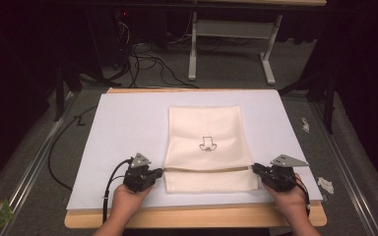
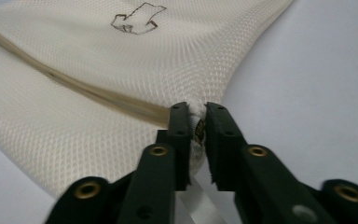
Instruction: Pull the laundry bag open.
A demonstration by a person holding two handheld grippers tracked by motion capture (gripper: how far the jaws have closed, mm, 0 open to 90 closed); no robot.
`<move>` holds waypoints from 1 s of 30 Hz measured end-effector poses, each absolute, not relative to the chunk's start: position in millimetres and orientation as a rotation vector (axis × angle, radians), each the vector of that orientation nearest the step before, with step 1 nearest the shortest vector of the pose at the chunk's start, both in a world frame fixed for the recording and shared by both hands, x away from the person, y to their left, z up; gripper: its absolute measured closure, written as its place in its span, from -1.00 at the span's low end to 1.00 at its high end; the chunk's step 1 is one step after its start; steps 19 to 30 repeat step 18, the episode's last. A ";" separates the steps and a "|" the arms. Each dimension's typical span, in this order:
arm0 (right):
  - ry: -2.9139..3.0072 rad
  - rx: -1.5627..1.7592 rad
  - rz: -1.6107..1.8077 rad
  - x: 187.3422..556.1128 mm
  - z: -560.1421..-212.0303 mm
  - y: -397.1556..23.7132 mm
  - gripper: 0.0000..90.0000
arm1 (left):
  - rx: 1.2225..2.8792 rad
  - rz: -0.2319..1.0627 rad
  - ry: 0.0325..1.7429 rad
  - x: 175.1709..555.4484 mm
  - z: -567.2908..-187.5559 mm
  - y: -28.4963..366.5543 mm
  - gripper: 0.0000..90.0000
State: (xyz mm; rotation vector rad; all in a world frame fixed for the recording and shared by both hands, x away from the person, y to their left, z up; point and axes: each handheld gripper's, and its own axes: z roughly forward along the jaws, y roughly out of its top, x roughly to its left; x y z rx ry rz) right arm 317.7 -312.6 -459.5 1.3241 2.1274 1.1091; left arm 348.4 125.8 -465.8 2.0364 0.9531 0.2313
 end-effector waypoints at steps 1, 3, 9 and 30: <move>2.110 1.337 1.138 318.6 -460.5 -313.4 0.43 | 2.011 0.233 0.932 348.0 -464.8 128.6 0.69; 2.069 1.342 1.194 318.2 -458.6 -318.3 0.02 | 1.980 0.305 0.941 348.7 -460.3 139.4 0.14; 1.846 1.393 1.186 310.8 -443.5 -359.0 -0.62 | 1.854 0.486 1.127 356.5 -450.1 199.6 -0.58; 1.819 1.333 1.132 312.4 -439.0 -355.3 -0.74 | 1.845 0.496 1.176 359.7 -448.0 206.7 -1.00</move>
